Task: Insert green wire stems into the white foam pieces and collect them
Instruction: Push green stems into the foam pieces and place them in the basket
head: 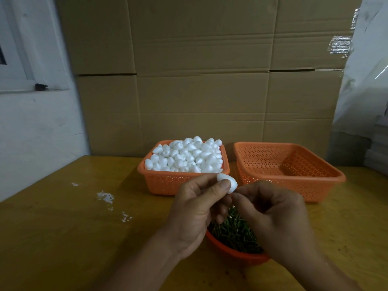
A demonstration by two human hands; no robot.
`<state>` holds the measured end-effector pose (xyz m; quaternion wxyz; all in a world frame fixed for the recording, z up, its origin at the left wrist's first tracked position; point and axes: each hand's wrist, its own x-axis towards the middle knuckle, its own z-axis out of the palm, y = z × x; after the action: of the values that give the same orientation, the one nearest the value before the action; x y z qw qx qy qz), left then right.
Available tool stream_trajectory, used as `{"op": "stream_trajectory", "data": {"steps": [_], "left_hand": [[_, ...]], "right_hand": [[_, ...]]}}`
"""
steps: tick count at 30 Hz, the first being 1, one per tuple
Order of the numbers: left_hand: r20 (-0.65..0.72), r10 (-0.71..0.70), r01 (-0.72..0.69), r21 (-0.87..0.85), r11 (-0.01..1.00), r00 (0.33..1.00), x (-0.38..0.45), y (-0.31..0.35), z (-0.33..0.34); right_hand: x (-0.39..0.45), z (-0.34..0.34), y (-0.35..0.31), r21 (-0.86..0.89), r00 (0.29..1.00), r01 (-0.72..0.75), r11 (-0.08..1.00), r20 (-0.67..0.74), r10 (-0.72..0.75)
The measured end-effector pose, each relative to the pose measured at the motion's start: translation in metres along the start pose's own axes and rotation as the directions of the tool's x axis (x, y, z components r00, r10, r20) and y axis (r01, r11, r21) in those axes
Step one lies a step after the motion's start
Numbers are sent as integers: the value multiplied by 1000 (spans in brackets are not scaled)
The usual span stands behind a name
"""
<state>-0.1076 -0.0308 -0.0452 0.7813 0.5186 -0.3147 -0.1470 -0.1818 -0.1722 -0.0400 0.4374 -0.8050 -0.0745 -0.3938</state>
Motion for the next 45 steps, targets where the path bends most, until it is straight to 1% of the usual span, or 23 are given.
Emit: {"op": "stream_trajectory", "data": {"steps": [4,7,12,15,25,28,33,40,44,45], "left_hand": [[17,6,-6,5,1000,1000,1,-1,-1],[16,42,-42,39,998,999,2,-3,-2],[2,132,-130,194,972,991,2,-5,-3],[10,155,-153,241,958,988,3,-5,-4],[9,147,-144,246,958,989,1,-1,-3],[-8,146,-140,236,962,989,1,-2,-2],[-11,143,-137,230,964,990,2,-5,-2],[86,149,-165,229,959,985,2,-10,-4],[124,131,-156,224,962,984,2,-13,-5],[119,126,-150,221,964,985,2,-13,-6]], "right_hand": [[0,2,0,37,1000,-6,999,11,6],[0,3,1,62,1000,-31,998,1,31],[0,4,3,94,998,-62,994,-6,63],[0,4,1,106,999,-51,993,11,51],[-1,8,-1,189,999,-27,982,46,18],[0,7,-1,250,996,-32,968,85,11],[2,8,0,287,996,-74,955,60,59],[2,7,-2,346,989,-147,927,65,133],[4,5,-1,436,977,-210,875,124,172],[4,4,0,432,974,-223,874,126,186]]}}
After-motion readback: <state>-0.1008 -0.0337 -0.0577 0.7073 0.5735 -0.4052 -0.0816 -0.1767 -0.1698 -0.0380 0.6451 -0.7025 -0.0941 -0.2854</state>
